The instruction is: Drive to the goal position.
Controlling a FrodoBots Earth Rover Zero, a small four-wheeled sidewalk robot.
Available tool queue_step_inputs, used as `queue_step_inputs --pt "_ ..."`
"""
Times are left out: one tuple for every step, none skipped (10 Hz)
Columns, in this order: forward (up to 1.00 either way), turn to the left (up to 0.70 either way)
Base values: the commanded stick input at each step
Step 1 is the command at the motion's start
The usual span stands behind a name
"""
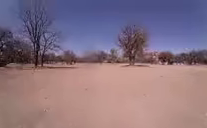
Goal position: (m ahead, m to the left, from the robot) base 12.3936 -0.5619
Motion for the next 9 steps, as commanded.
queue_step_inputs --pt "1.00 0.00" --pt "1.00 0.00" --pt "1.00 0.00" --pt "1.00 0.00" --pt "1.00 0.00" --pt "1.00 0.00" --pt "1.00 0.00" --pt "1.00 0.00" --pt "1.00 0.00"
